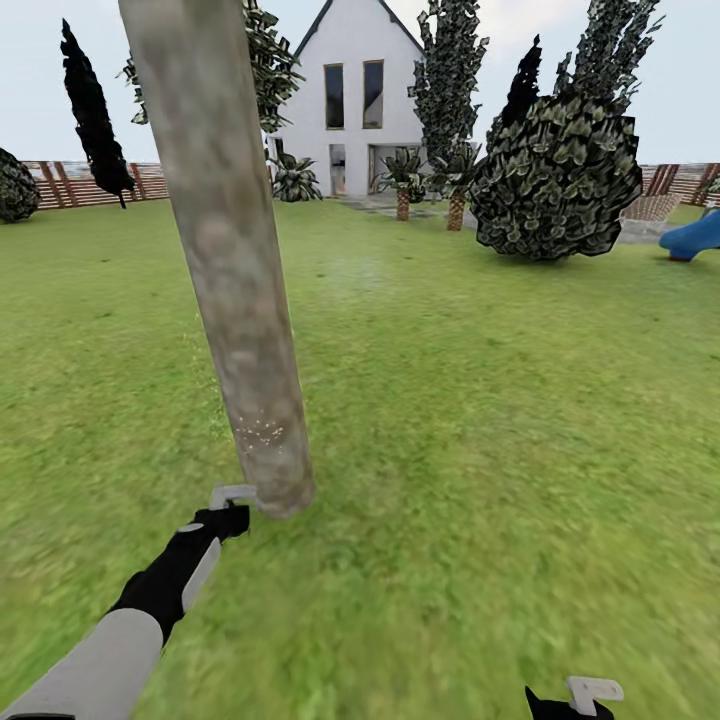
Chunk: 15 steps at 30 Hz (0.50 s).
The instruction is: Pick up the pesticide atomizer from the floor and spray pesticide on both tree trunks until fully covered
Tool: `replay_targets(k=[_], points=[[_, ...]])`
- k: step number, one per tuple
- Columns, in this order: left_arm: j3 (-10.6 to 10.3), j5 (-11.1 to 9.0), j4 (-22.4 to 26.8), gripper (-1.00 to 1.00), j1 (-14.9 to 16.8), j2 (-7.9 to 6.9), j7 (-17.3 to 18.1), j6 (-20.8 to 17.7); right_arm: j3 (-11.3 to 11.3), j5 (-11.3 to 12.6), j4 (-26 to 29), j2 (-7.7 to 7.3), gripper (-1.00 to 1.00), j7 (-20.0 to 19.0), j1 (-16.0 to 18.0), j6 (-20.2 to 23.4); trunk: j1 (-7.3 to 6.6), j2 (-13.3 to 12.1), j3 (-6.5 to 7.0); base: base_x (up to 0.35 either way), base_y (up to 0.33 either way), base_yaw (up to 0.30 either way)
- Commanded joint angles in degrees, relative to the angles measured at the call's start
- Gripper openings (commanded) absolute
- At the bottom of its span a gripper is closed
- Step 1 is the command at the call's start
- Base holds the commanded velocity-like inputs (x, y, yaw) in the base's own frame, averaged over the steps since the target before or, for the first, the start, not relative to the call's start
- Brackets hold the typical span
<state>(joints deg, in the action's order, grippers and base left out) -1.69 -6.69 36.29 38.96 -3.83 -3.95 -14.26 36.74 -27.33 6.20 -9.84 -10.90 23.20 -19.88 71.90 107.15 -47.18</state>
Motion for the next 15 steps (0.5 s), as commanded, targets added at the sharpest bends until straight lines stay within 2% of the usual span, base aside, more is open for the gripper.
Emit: replay_targets(k=[1, 2, 3, 4, 5, 10, 11, 12, 13, 15], points=[[0.0, 0.0, 1.3, -1.0, 0.0, -0.13, 0.0, -0.8, 0.0, 0.0, 0.0, 0.0, 1.0, 0.0, 0.0, 0.0, 0.0, 0.0, -0.01, 0.0, 0.0, 0.0], [0.2, 0.0, 3.1, -1.0, -0.1, -0.58, 0.0, -2.8, 0.0, 0.0, 0.0, 0.0, 1.0, 0.0, 0.0, 0.0, 0.0, 0.0, -0.01, 0.0, 0.0, 0.0], [1.6, -0.1, 5.1, -1.0, -0.1, -1.77, 0.1, -5.0, 0.0, 0.0, 0.0, 0.0, 1.0, 0.0, 0.0, 0.0, 0.0, 0.0, -0.01, 0.0, 0.0, 0.0], [2.8, -0.1, 6.1, -1.0, -0.1, -2.32, 0.1, -6.1, 0.0, 0.0, 0.0, 0.0, 1.0, 0.0, 0.0, 0.0, 0.0, 0.0, -0.01, 0.0, 0.0, 0.0], [3.1, 0.0, 6.5, -1.0, -0.1, -2.43, 0.2, -6.6, 0.0, 0.0, 0.0, 0.0, 1.0, 0.0, 0.0, 0.0, 0.0, 0.0, -0.01, 0.0, 0.0, 0.0], [3.1, 0.4, 8.0, -1.0, 0.3, -0.79, 0.3, -9.5, 0.0, 0.0, 0.0, 0.0, 1.0, 0.0, 0.0, 0.0, 0.0, 0.0, -0.01, 0.0, 0.0, 0.0], [2.9, 0.4, 9.4, -1.0, 0.3, -0.54, 0.4, -11.2, 0.0, 0.0, 0.0, 0.0, 1.0, 0.0, 0.0, 0.0, 0.0, 0.0, -0.01, 0.0, 0.0, 0.0], [1.8, 0.4, 11.3, -1.0, 0.2, -0.38, 0.4, -13.3, 0.0, 0.0, 0.0, 0.0, 1.0, 0.0, 0.0, 0.0, 0.0, 0.0, -0.01, 0.0, 0.0, 0.0], [-0.2, 0.1, 15.3, -1.0, 0.1, -0.45, 0.4, -15.9, 0.0, 0.0, 0.0, 0.0, 1.0, 0.0, 0.0, 0.0, 0.0, 0.0, -0.01, 0.0, 0.0, 0.0], [-0.5, -0.1, 18.7, -1.0, 0.1, -1.0, 0.4, -18.4, 0.0, 0.0, 0.0, 0.0, 1.0, 0.0, 0.0, 0.0, 0.0, 0.0, -0.01, 0.0, 0.0, 0.0]])
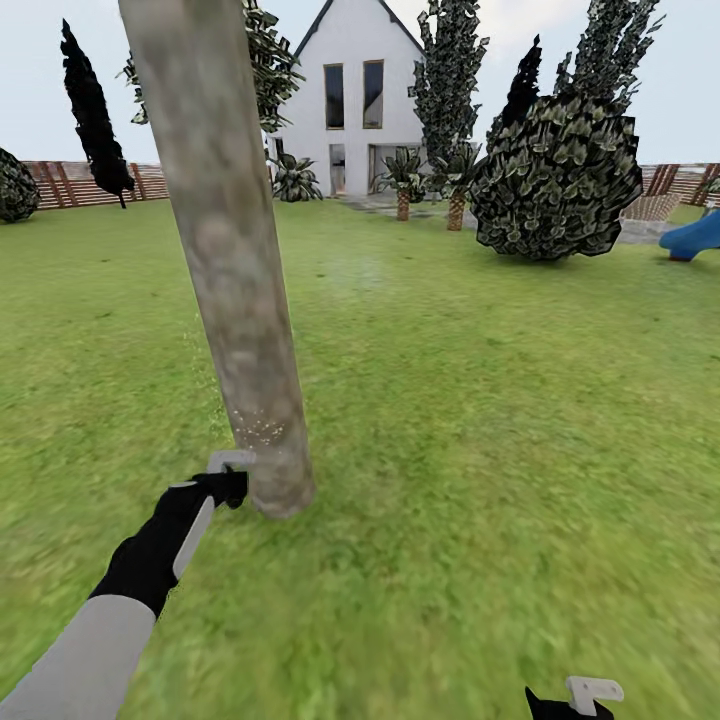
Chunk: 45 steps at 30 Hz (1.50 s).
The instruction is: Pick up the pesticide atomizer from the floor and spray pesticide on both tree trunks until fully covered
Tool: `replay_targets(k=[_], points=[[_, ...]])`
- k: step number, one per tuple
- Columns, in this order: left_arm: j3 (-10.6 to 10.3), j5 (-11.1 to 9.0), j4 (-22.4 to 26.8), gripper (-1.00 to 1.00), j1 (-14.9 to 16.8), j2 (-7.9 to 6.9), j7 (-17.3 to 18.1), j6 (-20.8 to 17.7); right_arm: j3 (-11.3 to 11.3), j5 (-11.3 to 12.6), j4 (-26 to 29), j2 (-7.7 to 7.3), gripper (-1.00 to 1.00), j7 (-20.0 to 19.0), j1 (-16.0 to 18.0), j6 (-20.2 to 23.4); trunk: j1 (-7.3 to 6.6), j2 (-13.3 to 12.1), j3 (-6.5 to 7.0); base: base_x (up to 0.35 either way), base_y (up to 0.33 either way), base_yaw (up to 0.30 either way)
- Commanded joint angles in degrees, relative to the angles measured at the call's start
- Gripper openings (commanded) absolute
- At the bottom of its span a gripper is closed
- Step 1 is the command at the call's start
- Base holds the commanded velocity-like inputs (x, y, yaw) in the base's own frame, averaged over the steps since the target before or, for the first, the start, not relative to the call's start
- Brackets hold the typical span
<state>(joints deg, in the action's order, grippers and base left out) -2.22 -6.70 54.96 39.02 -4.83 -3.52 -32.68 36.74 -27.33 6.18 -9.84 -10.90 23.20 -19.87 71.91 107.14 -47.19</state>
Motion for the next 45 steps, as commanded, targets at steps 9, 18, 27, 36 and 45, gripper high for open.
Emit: replay_targets(k=[9, 18, 27, 36, 45], points=[[2.2, 0.0, 7.3, -1.0, 0.0, -2.51, 0.3, -7.3, 0.0, 0.0, 0.0, 0.0, 1.0, 0.0, 0.0, 0.0, 0.0, 0.0, 0.0, 0.0, 0.0, 0.0], [4.2, -0.1, 15.3, -1.0, 0.1, -3.05, 0.3, -16.4, 0.0, 0.0, 0.0, 0.0, 1.0, 0.0, 0.0, 0.0, 0.0, 0.0, 0.0, 0.0, 0.0, 0.0], [5.3, -0.1, 17.5, -1.0, 0.8, -3.89, 0.3, -18.4, 0.0, 0.0, 0.0, 0.0, 1.0, 0.0, 0.0, 0.0, 0.0, 0.0, 0.0, 0.0, 0.0, 0.0], [2.0, -0.2, 22.4, -1.0, 2.7, -1.14, 0.2, -24.8, 0.0, 0.0, 0.0, 0.0, 1.0, 0.0, 0.0, 0.0, 0.0, 0.0, 0.0, 0.0, 0.0, 0.0], [0.7, -0.2, 22.8, -1.0, 5.7, -1.08, 0.2, -25.5, 0.0, -0.1, -0.1, 0.0, 1.0, 0.0, 0.0, 0.0, 0.0, 0.0, 0.0, 0.0, 0.0, 0.0]])
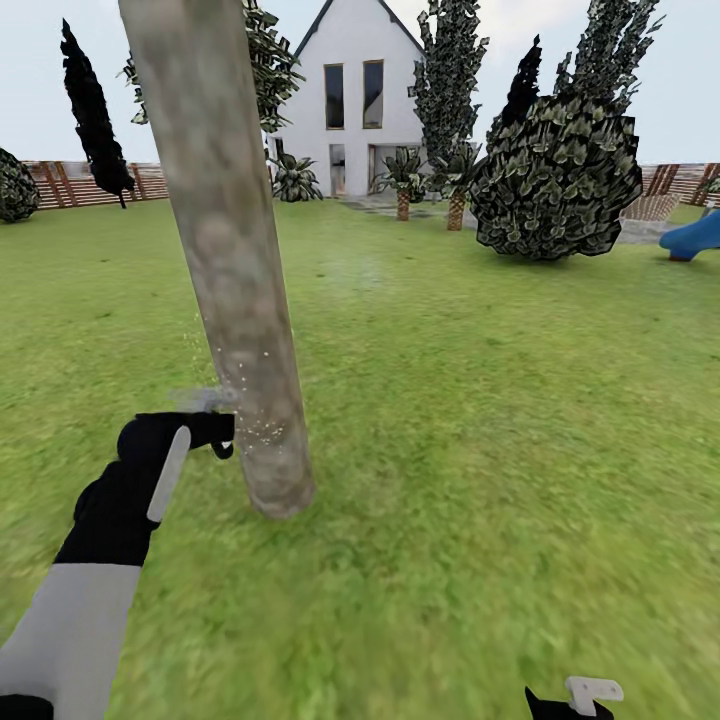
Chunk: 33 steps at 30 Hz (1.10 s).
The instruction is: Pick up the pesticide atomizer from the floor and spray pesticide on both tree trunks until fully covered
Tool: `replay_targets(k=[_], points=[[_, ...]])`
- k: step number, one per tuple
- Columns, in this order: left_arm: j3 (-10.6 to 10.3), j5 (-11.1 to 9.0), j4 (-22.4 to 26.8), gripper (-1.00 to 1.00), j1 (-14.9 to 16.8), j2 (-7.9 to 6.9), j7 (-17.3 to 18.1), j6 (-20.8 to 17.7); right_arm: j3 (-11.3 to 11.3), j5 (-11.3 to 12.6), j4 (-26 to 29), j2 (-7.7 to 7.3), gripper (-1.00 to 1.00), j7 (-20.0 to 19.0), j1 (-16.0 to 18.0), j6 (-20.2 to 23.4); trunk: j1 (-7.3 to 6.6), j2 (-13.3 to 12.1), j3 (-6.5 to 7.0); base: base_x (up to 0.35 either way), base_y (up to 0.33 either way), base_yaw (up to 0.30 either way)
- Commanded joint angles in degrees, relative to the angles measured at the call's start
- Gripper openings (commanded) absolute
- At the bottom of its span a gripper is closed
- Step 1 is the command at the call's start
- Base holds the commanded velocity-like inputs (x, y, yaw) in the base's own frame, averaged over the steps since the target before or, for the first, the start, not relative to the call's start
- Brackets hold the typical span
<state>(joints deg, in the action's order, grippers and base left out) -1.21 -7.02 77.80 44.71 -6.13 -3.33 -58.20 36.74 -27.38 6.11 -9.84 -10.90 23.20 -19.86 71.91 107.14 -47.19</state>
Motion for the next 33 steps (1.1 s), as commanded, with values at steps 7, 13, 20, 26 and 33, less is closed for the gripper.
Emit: replay_targets(k=[7, 13, 20, 26, 33], points=[[0.1, 0.4, 0.3, -1.0, 3.6, 1.7, 0.0, -0.2, 0.0, 0.0, 0.0, 0.76, 1.0, 0.0, 0.0, 0.0, 0.0, 0.0, 0.0, 0.0, 0.0, 0.0], [1.0, 0.4, 0.3, -1.0, 6.4, 1.56, 0.0, -0.3, 0.0, 0.0, -0.1, 0.79, 1.0, 0.0, 0.0, 0.0, 0.0, 0.0, 0.0, 0.0, 0.0, 0.0], [-0.9, 0.6, -0.5, -1.0, 0.2, 2.08, 0.0, 0.4, 0.0, 0.0, 0.0, 0.79, 1.0, 0.0, 0.0, 0.0, 0.0, 0.0, 0.0, 0.0, 0.0, 0.0], [-3.8, 0.2, -0.5, -1.0, -2.6, 2.09, 0.0, 0.6, 0.0, 0.0, 0.0, 0.79, 1.0, 0.0, 0.0, 0.0, 0.0, 0.0, 0.0, 0.0, 0.0, 0.0], [-4.5, 0.2, -3.7, -1.0, -7.1, 2.34, 0.1, 1.0, 0.0, 0.0, -0.1, 0.79, 1.0, 0.0, 0.0, 0.0, 0.0, 0.0, 0.0, 0.0, 0.0, 0.0]])
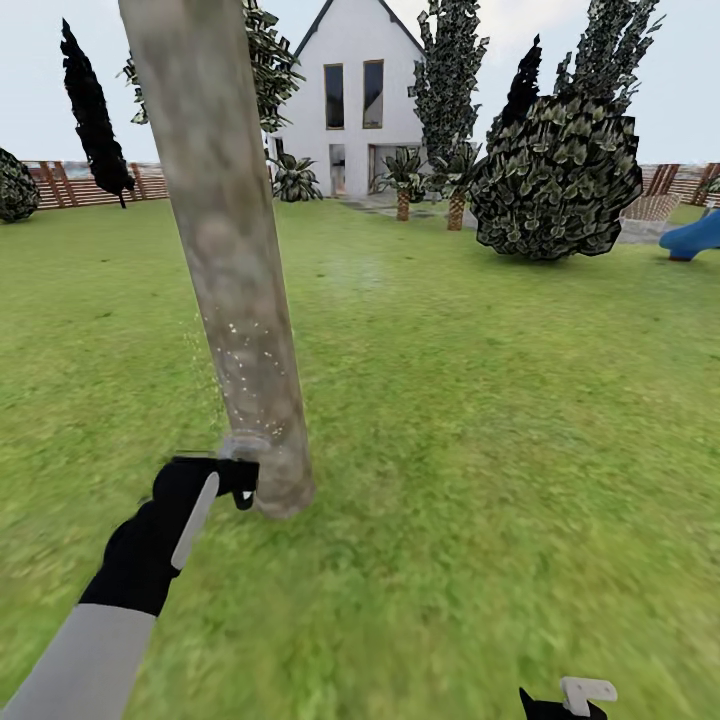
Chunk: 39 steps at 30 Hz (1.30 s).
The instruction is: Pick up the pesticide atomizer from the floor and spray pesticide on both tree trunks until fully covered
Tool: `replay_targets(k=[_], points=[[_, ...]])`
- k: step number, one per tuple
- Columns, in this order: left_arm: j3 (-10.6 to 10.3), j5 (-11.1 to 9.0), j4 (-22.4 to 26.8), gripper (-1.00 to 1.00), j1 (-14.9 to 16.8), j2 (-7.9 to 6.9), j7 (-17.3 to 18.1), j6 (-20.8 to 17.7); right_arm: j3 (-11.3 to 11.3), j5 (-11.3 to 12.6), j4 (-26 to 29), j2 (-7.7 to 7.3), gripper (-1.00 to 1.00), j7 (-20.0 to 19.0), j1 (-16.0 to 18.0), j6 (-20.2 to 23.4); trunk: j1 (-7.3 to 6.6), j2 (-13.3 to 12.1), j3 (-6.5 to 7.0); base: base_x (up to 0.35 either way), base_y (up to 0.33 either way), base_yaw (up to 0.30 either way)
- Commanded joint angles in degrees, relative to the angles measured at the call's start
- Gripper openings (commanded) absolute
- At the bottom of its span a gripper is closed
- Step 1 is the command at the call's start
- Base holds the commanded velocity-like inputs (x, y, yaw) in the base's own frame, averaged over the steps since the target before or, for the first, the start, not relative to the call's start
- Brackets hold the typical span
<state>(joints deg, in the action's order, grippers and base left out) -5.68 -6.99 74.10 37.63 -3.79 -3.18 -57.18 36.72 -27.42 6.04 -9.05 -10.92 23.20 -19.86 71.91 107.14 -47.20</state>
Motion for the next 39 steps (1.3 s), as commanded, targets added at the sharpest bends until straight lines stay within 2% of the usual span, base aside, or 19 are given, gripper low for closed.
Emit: replay_targets(k=[1, 2, 4, 6, 9, 10, 11, 13, 17, 20, 23, 25, 28, 39], points=[[-0.1, 0.3, -1.2, -1.0, -0.9, -0.02, 0.0, 1.6, 0.0, 0.0, 0.0, 0.0, 1.0, 0.0, 0.0, 0.0, 0.0, 0.0, 0.01, 0.0, 0.0, 0.0], [-0.2, 0.3, -2.4, -1.0, -1.1, -0.05, -0.1, 3.0, 0.0, 0.0, 0.0, 0.0, 1.0, 0.0, 0.0, 0.0, 0.0, 0.0, 0.01, 0.0, 0.0, 0.0], [-0.2, 0.6, -8.4, -1.0, -1.6, -0.01, -0.3, 9.6, 0.0, 0.0, 0.0, 0.0, 1.0, 0.0, 0.0, 0.0, 0.0, 0.0, 0.01, 0.0, 0.0, 0.0], [-0.2, 0.8, -19.4, -1.0, -1.8, 0.07, -0.9, 20.8, 0.0, 0.0, 0.0, 0.0, 1.0, 0.0, 0.0, 0.0, 0.0, 0.0, 0.01, 0.0, 0.0, 0.0], [0.0, 0.7, -23.5, -1.0, -1.8, 0.14, -1.5, 25.7, 0.0, 0.1, 0.0, -0.02, 1.0, 0.0, 0.0, 0.0, 0.0, 0.0, 0.01, 0.0, 0.0, 0.0], [0.2, 0.6, -26.9, -1.0, -2.0, 0.77, -1.7, 28.2, 0.1, 0.1, 0.1, -0.08, 1.0, 0.0, 0.0, -0.1, 0.0, 0.0, 0.01, 0.0, 0.0, 0.0], [0.3, 0.6, -29.9, -1.0, -2.0, 0.89, -2.2, 31.9, 0.1, 0.1, 0.2, -0.14, 1.0, 0.0, 0.0, -0.1, 0.0, 0.0, 0.01, 0.0, -0.094, 0.0], [0.4, 0.2, -33.5, -1.0, -2.0, 0.93, -4.6, 36.2, 0.1, 0.1, 0.2, -0.24, 1.0, 0.0, 0.0, -0.1, 0.0, 0.0, 0.01, 0.0, -0.21, 0.0], [0.4, 0.0, -35.1, -1.0, -2.2, 1.16, -5.0, 37.5, 0.1, 0.2, 0.2, -0.25, 1.0, 0.0, 0.0, -0.1, 0.0, 0.0, 0.01, 0.0, -0.265, 0.0], [0.4, 0.0, -35.7, -1.0, -2.2, 2.26, -5.2, 39.6, 0.1, 0.2, 0.2, -0.2, 1.0, 0.0, 0.0, -0.1, 0.0, 0.0, 0.01, 0.0, -0.271, 0.0], [0.5, 0.3, -35.8, -1.0, -2.2, 3.01, -5.4, 39.9, 0.1, 0.2, 0.2, -0.16, 1.0, 0.0, 0.0, -0.1, 0.0, 0.0, 0.01, 0.0, -0.271, 0.117], [0.7, 0.3, -35.8, -1.0, -2.2, 3.0, -6.1, 39.9, 0.1, 0.2, 0.2, -0.1, 1.0, 0.0, 0.0, -0.1, 0.0, 0.0, 0.01, 0.0, -0.271, 0.249], [2.9, 0.1, -35.8, -1.0, -2.2, 3.13, -9.4, 39.9, 0.0, 0.2, 0.2, -0.09, 1.0, 0.0, 0.0, -0.1, 0.0, 0.0, 0.01, 0.0, -0.271, 0.273], [3.2, 0.0, -35.8, -1.0, -2.2, 3.26, -9.8, 39.9, 0.0, 0.2, 0.2, -0.09, 1.0, 0.0, 0.0, -0.1, 0.0, 0.0, 0.01, 0.0, -0.271, 0.252]])
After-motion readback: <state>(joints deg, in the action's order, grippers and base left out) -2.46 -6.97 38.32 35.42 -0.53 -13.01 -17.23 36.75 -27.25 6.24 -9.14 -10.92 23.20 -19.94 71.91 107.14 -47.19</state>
